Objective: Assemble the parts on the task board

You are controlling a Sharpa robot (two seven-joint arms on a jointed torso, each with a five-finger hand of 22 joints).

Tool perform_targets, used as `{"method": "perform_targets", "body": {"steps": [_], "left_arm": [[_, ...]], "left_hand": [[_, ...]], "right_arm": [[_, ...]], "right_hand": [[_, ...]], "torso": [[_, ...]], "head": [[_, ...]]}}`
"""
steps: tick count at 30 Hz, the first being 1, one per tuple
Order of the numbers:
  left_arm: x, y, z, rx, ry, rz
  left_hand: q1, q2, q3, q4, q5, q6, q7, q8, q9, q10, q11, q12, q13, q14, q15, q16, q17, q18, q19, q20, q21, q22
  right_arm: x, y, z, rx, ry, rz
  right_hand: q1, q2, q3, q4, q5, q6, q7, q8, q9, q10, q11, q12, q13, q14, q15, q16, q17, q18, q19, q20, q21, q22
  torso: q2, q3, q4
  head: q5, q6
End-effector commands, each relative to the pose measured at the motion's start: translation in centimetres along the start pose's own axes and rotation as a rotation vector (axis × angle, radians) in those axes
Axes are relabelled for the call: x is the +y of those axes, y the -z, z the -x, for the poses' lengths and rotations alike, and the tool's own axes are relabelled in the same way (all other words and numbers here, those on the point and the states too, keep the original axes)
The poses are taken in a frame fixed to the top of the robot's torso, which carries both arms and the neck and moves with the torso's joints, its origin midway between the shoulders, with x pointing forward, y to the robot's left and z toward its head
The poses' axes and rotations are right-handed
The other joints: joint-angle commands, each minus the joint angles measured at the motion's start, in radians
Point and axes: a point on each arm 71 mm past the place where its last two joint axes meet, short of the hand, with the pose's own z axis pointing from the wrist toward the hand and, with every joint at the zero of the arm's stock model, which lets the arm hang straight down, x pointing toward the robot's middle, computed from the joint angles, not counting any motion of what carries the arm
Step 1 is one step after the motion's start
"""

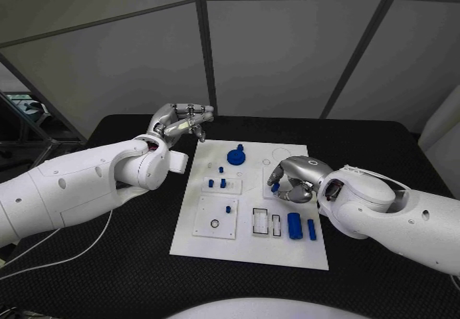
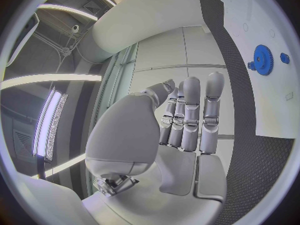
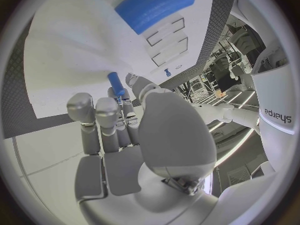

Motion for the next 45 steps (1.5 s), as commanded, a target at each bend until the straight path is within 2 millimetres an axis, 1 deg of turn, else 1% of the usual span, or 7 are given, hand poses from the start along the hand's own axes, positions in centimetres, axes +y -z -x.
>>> {"method": "perform_targets", "body": {"steps": [1, 12, 20, 27, 31, 40, 45], "left_arm": [[-0.1, 0.0, -0.1, 0.011, 0.007, -0.003], [-0.1, 0.0, -0.1, 0.013, 0.008, 0.0], [0.0, 0.0, -0.1, 0.013, 0.008, 0.002], [0.0, 0.0, 0.0, 0.014, 0.008, 0.003], [0.0, 0.0, 0.0, 0.014, 0.008, 0.003], [0.0, 0.1, 0.0, 0.014, 0.008, 0.005], [0.1, 0.1, -0.1, 0.015, 0.009, 0.006]], "left_hand": [[-0.006, 0.003, -0.006, 0.001, -0.002, -0.006, 0.001, -0.003, -0.001, -0.008, 0.001, 0.005, 0.001, -0.008, -0.001, -0.005, -0.002, 0.045, -0.006, 0.0, -0.009, -0.002], [-0.007, 0.003, -0.007, 0.002, -0.002, -0.007, 0.001, -0.003, -0.001, -0.009, 0.001, 0.005, 0.001, -0.008, -0.001, -0.005, -0.002, 0.045, -0.007, 0.0, -0.01, -0.003], [-0.007, 0.003, -0.007, 0.002, -0.002, -0.007, 0.001, -0.003, -0.001, -0.009, 0.001, 0.005, 0.001, -0.008, -0.001, -0.005, -0.002, 0.045, -0.007, 0.0, -0.01, -0.003], [-0.008, 0.003, -0.007, 0.002, -0.002, -0.007, 0.001, -0.003, -0.002, -0.01, 0.001, 0.006, 0.001, -0.009, 0.0, -0.006, -0.003, 0.045, -0.008, 0.0, -0.012, -0.005], [-0.008, 0.003, -0.007, 0.002, -0.002, -0.007, 0.001, -0.003, -0.002, -0.01, 0.001, 0.006, 0.001, -0.009, 0.0, -0.006, -0.003, 0.045, -0.008, 0.0, -0.012, -0.005], [-0.008, 0.003, -0.008, 0.002, -0.002, -0.008, 0.001, -0.004, -0.002, -0.011, 0.002, 0.006, 0.001, -0.009, 0.0, -0.006, -0.003, 0.046, -0.009, 0.0, -0.016, -0.007], [-0.008, 0.003, -0.008, 0.002, -0.002, -0.008, 0.001, -0.004, -0.002, -0.011, 0.002, 0.006, 0.001, -0.009, 0.0, -0.006, -0.003, 0.046, -0.009, 0.0, -0.016, -0.007]], "right_arm": [[0.0, -0.1, 0.1, -0.003, 0.033, -0.012], [0.1, -0.2, 0.3, -0.032, 0.031, -0.01], [0.1, -0.2, 0.4, -0.046, 0.035, -0.014], [-0.2, -0.2, 0.4, -0.052, 0.062, -0.035], [-0.1, -0.1, 0.5, -0.06, 0.073, -0.038], [0.9, 0.3, 0.9, -0.097, 0.064, -0.002], [1.8, 1.1, 1.2, -0.118, 0.045, 0.03]], "right_hand": [[0.013, 0.002, 0.014, 0.001, -0.006, 0.012, 0.0, 0.009, 0.002, 0.011, -0.007, 0.011, 0.0, 0.006, -0.008, 0.01, 0.01, 0.007, 0.017, 0.0, 0.011, 0.011], [0.028, 0.014, 0.063, 0.008, -0.012, 0.05, 0.001, 0.018, 0.006, 0.068, -0.019, 0.046, -0.001, 0.028, -0.019, 0.041, 0.042, -0.005, 0.064, -0.01, 0.051, 0.063], [0.048, 0.025, 0.105, -0.002, -0.028, 0.082, -0.005, 0.025, 0.01, 0.147, -0.037, 0.079, 0.006, 0.036, -0.033, 0.056, 0.056, -0.013, 0.093, -0.022, 0.08, 0.1], [0.054, 0.022, 0.115, -0.01, -0.034, 0.083, -0.006, 0.022, 0.009, 0.155, -0.039, 0.079, 0.005, 0.037, -0.035, 0.059, 0.056, -0.015, 0.098, -0.026, 0.086, 0.108], [0.056, 0.022, 0.124, -0.015, -0.038, 0.087, -0.008, 0.02, 0.008, 0.184, -0.045, 0.089, 0.011, 0.038, -0.039, 0.062, 0.058, -0.018, 0.108, -0.029, 0.096, 0.122], [0.059, 0.023, 0.136, -0.024, -0.034, 0.104, -0.009, 0.023, 0.01, 0.219, -0.05, 0.097, 0.02, 0.042, -0.045, 0.071, 0.066, -0.023, 0.124, -0.035, 0.113, 0.144], [0.061, 0.022, 0.139, -0.027, -0.032, 0.108, -0.009, 0.024, 0.011, 0.224, -0.051, 0.096, 0.022, 0.043, -0.046, 0.074, 0.071, -0.025, 0.131, -0.036, 0.12, 0.154]], "torso": [[0.0, 0.0008, 0.0003], [0.0, 0.0006, -0.0007], [0.0, 0.0002, 0.0002], [0.0, -0.0001, -0.0007], [-0.001, 0.0006, -0.0008], [-0.001, 0.0012, -0.0011], [-0.002, 0.0002, -0.0018]], "head": [[0.0, -0.001], [-0.002, -0.001], [-0.004, -0.004], [-0.004, -0.004], [-0.004, -0.005], [-0.006, -0.002], [-0.006, -0.001]]}}
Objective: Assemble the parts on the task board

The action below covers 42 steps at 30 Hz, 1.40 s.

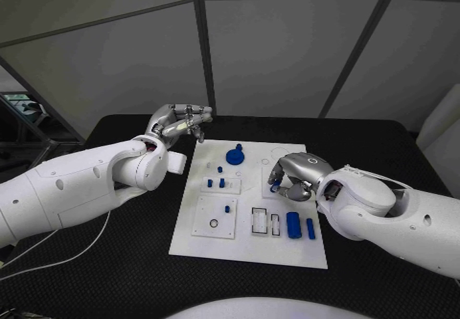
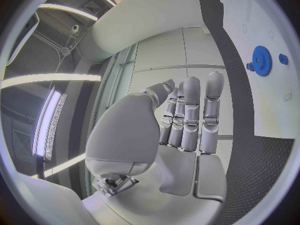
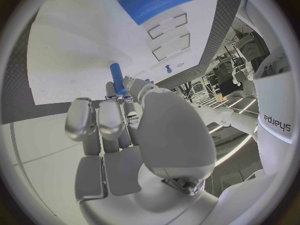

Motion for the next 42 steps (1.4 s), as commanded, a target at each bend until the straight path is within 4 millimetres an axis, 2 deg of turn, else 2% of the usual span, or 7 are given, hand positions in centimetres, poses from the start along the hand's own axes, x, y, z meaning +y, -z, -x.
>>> {"method": "perform_targets", "body": {"steps": [1, 11, 21, 26, 28, 33, 42], "left_arm": [[0.0, 0.0, -0.1, 0.011, 0.007, -0.003], [0.1, 0.0, -0.3, 0.014, 0.009, -0.001], [0.1, 0.0, -0.5, 0.019, 0.012, -0.002], [0.1, -0.1, -0.7, 0.022, 0.013, -0.002], [0.1, -0.1, -0.8, 0.023, 0.014, -0.002], [0.2, -0.2, -0.9, 0.026, 0.016, -0.002], [0.2, -0.2, -1.1, 0.029, 0.018, -0.002]], "left_hand": [[-0.008, 0.003, -0.005, -0.001, -0.002, -0.008, 0.001, -0.004, -0.001, -0.005, 0.0, 0.006, 0.001, -0.009, 0.0, -0.006, -0.001, 0.046, -0.009, 0.0, -0.004, -0.001], [-0.008, 0.003, -0.005, -0.001, -0.002, -0.009, 0.001, -0.004, -0.001, -0.007, 0.001, 0.006, 0.001, -0.01, 0.0, -0.006, -0.002, 0.046, -0.01, 0.001, -0.006, -0.002], [-0.008, 0.003, -0.005, -0.001, -0.002, -0.009, 0.002, -0.004, -0.001, -0.009, 0.001, 0.006, 0.0, -0.011, 0.0, -0.006, -0.003, 0.047, -0.011, 0.001, -0.008, -0.004], [-0.008, 0.003, -0.005, -0.001, -0.002, -0.009, 0.002, -0.004, -0.001, -0.009, 0.001, 0.006, 0.0, -0.011, 0.0, -0.006, -0.003, 0.047, -0.011, 0.001, -0.008, -0.004], [-0.008, 0.003, -0.005, -0.001, -0.002, -0.009, 0.002, -0.004, -0.001, -0.009, 0.001, 0.006, 0.0, -0.011, 0.0, -0.006, -0.003, 0.047, -0.011, 0.001, -0.008, -0.004], [-0.008, 0.003, -0.005, -0.001, -0.002, -0.009, 0.002, -0.004, -0.001, -0.009, 0.001, 0.006, 0.0, -0.011, 0.0, -0.006, -0.003, 0.047, -0.011, 0.001, -0.008, -0.004], [-0.008, 0.003, -0.005, -0.001, -0.002, -0.009, 0.002, -0.004, -0.001, -0.009, 0.001, 0.006, 0.0, -0.011, 0.0, -0.006, -0.003, 0.047, -0.011, 0.001, -0.008, -0.004]], "right_arm": [[0.8, 0.4, 0.7, -0.053, -0.012, 0.027], [3.1, 1.1, 3.1, -0.13, -0.067, 0.091], [6.9, -0.6, 3.0, -0.118, -0.161, 0.199], [9.0, -1.6, 1.8, -0.087, -0.199, 0.261], [9.7, -2.0, 0.9, -0.066, -0.211, 0.28], [10.8, -2.5, -1.0, -0.019, -0.23, 0.31], [11.6, -3.1, -3.4, 0.047, -0.243, 0.332]], "right_hand": [[0.009, -0.001, 0.008, -0.002, 0.007, 0.01, -0.001, 0.001, 0.001, 0.067, -0.058, 0.001, -0.001, 0.007, -0.01, 0.007, 0.004, -0.009, 0.012, 0.0, 0.009, 0.006], [0.011, -0.002, 0.012, -0.006, 0.011, 0.013, -0.001, 0.001, 0.001, 0.07, -0.059, -0.001, 0.001, 0.009, -0.01, 0.012, 0.01, -0.012, 0.021, -0.001, 0.018, 0.018], [0.014, -0.003, 0.017, -0.011, 0.017, 0.014, -0.001, -0.001, 0.001, 0.073, -0.058, -0.006, 0.001, 0.01, -0.011, 0.015, 0.011, -0.013, 0.023, -0.002, 0.021, 0.022], [0.015, -0.002, 0.02, -0.013, 0.02, 0.012, 0.0, -0.003, 0.0, 0.072, -0.057, -0.009, 0.002, 0.01, -0.01, 0.015, 0.01, -0.013, 0.023, -0.002, 0.021, 0.022], [0.015, -0.002, 0.021, -0.014, 0.021, 0.012, 0.001, -0.003, 0.0, 0.072, -0.057, -0.01, 0.002, 0.01, -0.01, 0.015, 0.009, -0.013, 0.023, -0.002, 0.022, 0.023], [0.015, -0.001, 0.022, -0.015, 0.023, 0.011, 0.001, -0.005, -0.001, 0.072, -0.056, -0.012, 0.002, 0.01, -0.01, 0.015, 0.008, -0.012, 0.022, -0.001, 0.021, 0.021], [0.014, 0.0, 0.024, -0.017, 0.027, 0.009, 0.003, -0.007, -0.001, 0.071, -0.055, -0.016, 0.002, 0.009, -0.009, 0.015, 0.006, -0.012, 0.021, -0.001, 0.021, 0.021]], "torso": [[-0.001, -0.0007, -0.0006], [0.0, -0.0017, 0.0024], [0.002, -0.0025, 0.0048], [0.002, -0.0033, 0.0061], [0.002, -0.0025, 0.0038], [0.002, -0.0016, 0.0005], [0.002, -0.0011, 0.0017]], "head": [[-0.001, 0.002], [-0.001, 0.004], [0.015, -0.003], [0.031, -0.01], [0.037, -0.012], [0.049, -0.017], [0.067, -0.027]]}}
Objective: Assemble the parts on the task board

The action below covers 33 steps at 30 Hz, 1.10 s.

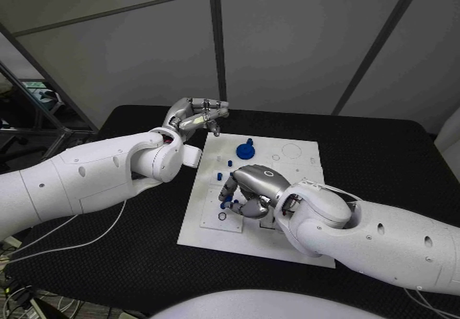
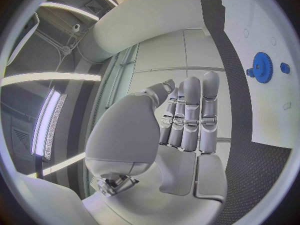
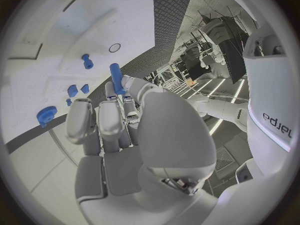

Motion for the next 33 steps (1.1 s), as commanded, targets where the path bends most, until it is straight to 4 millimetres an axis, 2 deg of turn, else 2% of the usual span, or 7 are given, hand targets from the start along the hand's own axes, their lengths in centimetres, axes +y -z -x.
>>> {"method": "perform_targets", "body": {"steps": [1, 14, 33], "left_arm": [[-0.2, 0.0, -0.1, 0.011, 0.006, -0.006], [-0.1, -0.1, -0.2, 0.012, 0.007, -0.006], [-0.1, -0.2, -0.1, 0.009, 0.005, -0.006]], "left_hand": [[-0.008, 0.003, -0.005, -0.001, -0.002, -0.006, -0.002, -0.004, -0.002, -0.009, 0.001, 0.006, 0.0, -0.007, -0.003, -0.006, -0.002, -0.006, -0.007, -0.003, -0.001, -0.001], [-0.008, 0.003, -0.005, -0.001, -0.002, -0.006, -0.002, -0.004, -0.002, -0.009, 0.001, 0.006, 0.0, -0.007, -0.003, -0.006, -0.002, -0.006, -0.007, -0.003, -0.001, -0.001], [-0.007, 0.004, -0.006, -0.002, -0.002, -0.007, -0.002, -0.004, -0.002, -0.012, 0.001, 0.008, 0.0, -0.008, -0.003, -0.006, -0.003, -0.006, -0.007, -0.002, -0.002, -0.002]], "right_arm": [[0.1, -0.2, -0.4, 0.021, -0.019, 0.03], [-0.2, -0.5, -1.8, 0.08, -0.008, 0.028], [-0.3, -0.5, -2.2, 0.102, 0.023, 0.013]], "right_hand": [[0.006, 0.002, 0.007, 0.0, 0.005, 0.002, 0.003, -0.007, -0.001, 0.067, -0.058, -0.004, 0.001, 0.013, -0.005, 0.004, -0.002, -0.012, 0.007, 0.0, 0.003, 0.0], [0.006, 0.003, 0.009, -0.002, 0.008, 0.001, 0.004, -0.009, -0.002, 0.067, -0.057, -0.007, 0.001, 0.012, -0.004, 0.004, -0.003, -0.012, 0.006, 0.0, 0.002, -0.001], [0.005, 0.004, 0.009, -0.003, 0.009, 0.001, 0.005, -0.01, -0.002, 0.067, -0.057, -0.009, 0.001, 0.012, -0.004, 0.005, -0.003, -0.012, 0.006, 0.001, 0.003, 0.0]], "torso": [[0.0, 0.0002, -0.0006], [-0.002, 0.0002, -0.0027], [-0.002, -0.0004, -0.002]], "head": [[0.009, -0.004], [0.029, -0.013], [0.033, -0.017]]}}
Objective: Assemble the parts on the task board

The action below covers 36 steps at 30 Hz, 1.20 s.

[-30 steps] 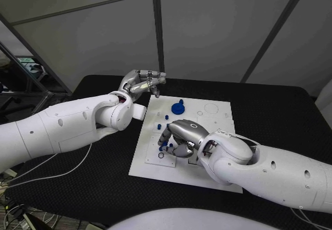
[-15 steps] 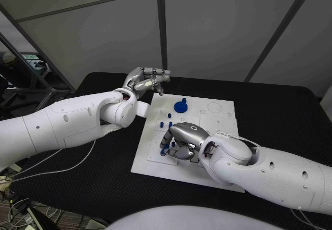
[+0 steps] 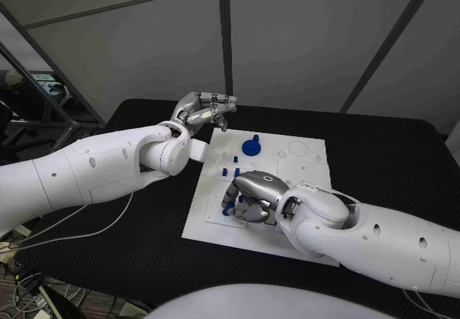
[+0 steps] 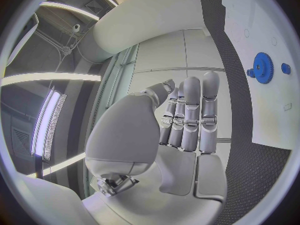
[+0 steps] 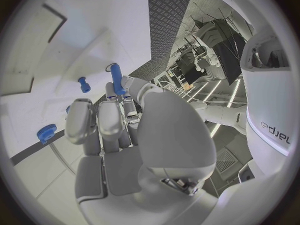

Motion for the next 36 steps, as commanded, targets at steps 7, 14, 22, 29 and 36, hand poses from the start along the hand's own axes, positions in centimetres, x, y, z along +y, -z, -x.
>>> {"method": "perform_targets", "body": {"steps": [7, 14, 22, 29, 36], "left_arm": [[-0.13, -0.05, -0.1, 0.01, 0.006, -0.006], [-0.13, -0.04, -0.07, 0.01, 0.006, -0.005], [-0.14, -0.02, 0.0, 0.009, 0.005, -0.005], [-0.14, -0.03, -0.02, 0.009, 0.005, -0.005], [-0.14, -0.02, -0.03, 0.009, 0.005, -0.005]], "left_hand": [[-0.007, 0.004, -0.006, -0.002, -0.002, -0.007, -0.002, -0.004, -0.001, -0.006, 0.0, 0.002, 0.0, -0.005, 0.0, -0.006, -0.001, -0.006, -0.007, -0.002, -0.002, -0.001], [-0.007, 0.004, -0.006, -0.002, -0.002, -0.007, -0.002, -0.004, -0.001, -0.006, 0.0, 0.002, 0.0, -0.005, 0.0, -0.006, -0.001, -0.006, -0.007, -0.002, -0.002, -0.001], [-0.007, 0.004, -0.006, -0.002, -0.002, -0.007, -0.002, -0.004, -0.001, -0.006, 0.0, 0.002, 0.0, -0.005, 0.0, -0.006, -0.001, -0.006, -0.007, -0.002, -0.002, -0.001], [-0.007, 0.004, -0.006, -0.002, -0.002, -0.007, -0.002, -0.004, -0.001, -0.006, 0.0, 0.002, 0.0, -0.005, 0.0, -0.006, -0.001, -0.006, -0.007, -0.002, -0.002, -0.001], [-0.007, 0.004, -0.006, -0.002, -0.002, -0.007, -0.002, -0.004, -0.001, -0.006, 0.0, 0.002, 0.0, -0.005, 0.0, -0.006, -0.001, -0.006, -0.007, -0.002, -0.002, -0.001]], "right_arm": [[-0.08, -0.23, -0.08, 0.0, 0.063, -0.03], [0.11, -0.34, 0.0, -0.017, 0.091, -0.034], [0.47, -0.33, -0.09, -0.008, 0.101, -0.018], [0.79, -0.53, -0.29, 0.013, 0.099, 0.0], [0.76, -0.68, -0.49, 0.027, 0.098, -0.003]], "right_hand": [[0.003, 0.003, 0.007, 0.0, 0.005, 0.0, 0.005, -0.006, -0.002, 0.067, -0.057, 0.004, 0.001, 0.012, -0.004, 0.005, -0.001, -0.012, 0.006, 0.001, 0.003, 0.0], [0.003, 0.002, 0.006, 0.0, 0.005, 0.0, 0.005, -0.006, -0.002, 0.067, -0.056, 0.004, 0.001, 0.012, -0.004, 0.005, -0.001, -0.013, 0.007, 0.001, 0.003, 0.0], [-0.001, -0.001, 0.005, -0.002, 0.006, 0.0, 0.005, -0.007, -0.002, 0.067, -0.056, 0.002, 0.002, 0.012, -0.003, 0.005, -0.002, -0.012, 0.006, 0.001, 0.003, 0.0], [-0.038, -0.014, -0.014, 0.007, 0.02, -0.02, 0.015, -0.02, -0.007, 0.028, -0.044, -0.036, -0.008, 0.01, 0.007, 0.006, -0.007, -0.01, -0.005, 0.009, -0.004, -0.009], [-0.078, -0.034, -0.034, 0.024, 0.03, -0.079, 0.019, -0.024, -0.015, -0.046, -0.026, -0.093, -0.029, 0.003, 0.022, 0.0, -0.026, -0.003, -0.031, 0.024, -0.026, -0.039]], "torso": [[0.0, -0.0003, 0.0005], [0.0, 0.0, 0.0003], [0.0, -0.0003, 0.0001], [0.0, -0.0007, 0.001], [0.0, -0.001, 0.0001]], "head": [[0.0, 0.001], [-0.002, 0.001], [-0.003, 0.001], [-0.003, 0.0], [-0.003, 0.0]]}}
